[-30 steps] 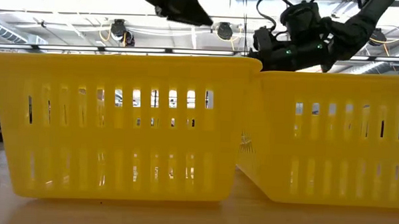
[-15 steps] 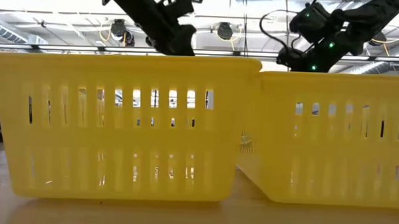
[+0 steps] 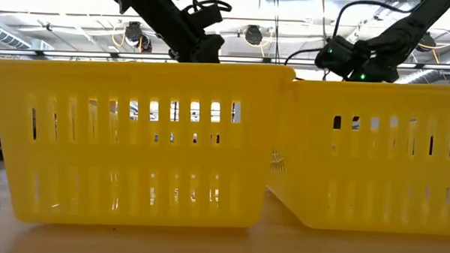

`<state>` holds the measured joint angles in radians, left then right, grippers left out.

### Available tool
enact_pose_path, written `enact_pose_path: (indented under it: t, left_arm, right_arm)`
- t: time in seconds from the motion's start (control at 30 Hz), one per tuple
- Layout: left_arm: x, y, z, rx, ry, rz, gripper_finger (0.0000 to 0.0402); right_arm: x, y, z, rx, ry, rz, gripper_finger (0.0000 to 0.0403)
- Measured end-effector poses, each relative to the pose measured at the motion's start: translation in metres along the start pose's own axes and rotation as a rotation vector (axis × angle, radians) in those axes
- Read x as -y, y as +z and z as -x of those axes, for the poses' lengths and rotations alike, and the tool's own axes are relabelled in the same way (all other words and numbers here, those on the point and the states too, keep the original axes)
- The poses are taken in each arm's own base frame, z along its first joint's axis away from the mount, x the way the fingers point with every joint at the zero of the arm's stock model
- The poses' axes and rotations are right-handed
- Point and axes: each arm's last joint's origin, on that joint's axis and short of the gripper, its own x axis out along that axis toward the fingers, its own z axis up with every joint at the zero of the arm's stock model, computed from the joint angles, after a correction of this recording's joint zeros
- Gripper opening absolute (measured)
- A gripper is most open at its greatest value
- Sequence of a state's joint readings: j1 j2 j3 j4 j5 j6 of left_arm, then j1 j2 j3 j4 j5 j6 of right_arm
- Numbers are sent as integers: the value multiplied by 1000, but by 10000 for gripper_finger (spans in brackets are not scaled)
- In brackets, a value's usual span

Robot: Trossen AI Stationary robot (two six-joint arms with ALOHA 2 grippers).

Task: Pick & Place Travel size toiletries
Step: Put the white cotton pack into the top left yellow bin

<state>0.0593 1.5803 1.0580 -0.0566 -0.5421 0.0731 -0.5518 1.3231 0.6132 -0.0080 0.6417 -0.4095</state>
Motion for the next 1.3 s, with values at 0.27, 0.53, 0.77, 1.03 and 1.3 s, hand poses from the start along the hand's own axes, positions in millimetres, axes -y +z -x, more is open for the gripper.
enact_pose_path:
  t: [0.27,0.53,0.77,1.03,1.3]
  left_arm:
    - [0,0,0,0,-1,1,243]
    - [0,0,0,0,-2,4,244]
    - [0,0,0,-1,-2,3,244]
    - [0,0,0,-1,-2,3,244]
    - [0,0,0,-2,-2,8,244]
  right_arm:
    - [-5,-1,-4,-3,46,-56,88]
    - [-4,0,-3,4,41,-74,191]
    - [7,3,10,57,22,-156,261]
    - [24,2,23,48,-149,-149,290]
    - [28,-2,21,36,-118,-213,282]
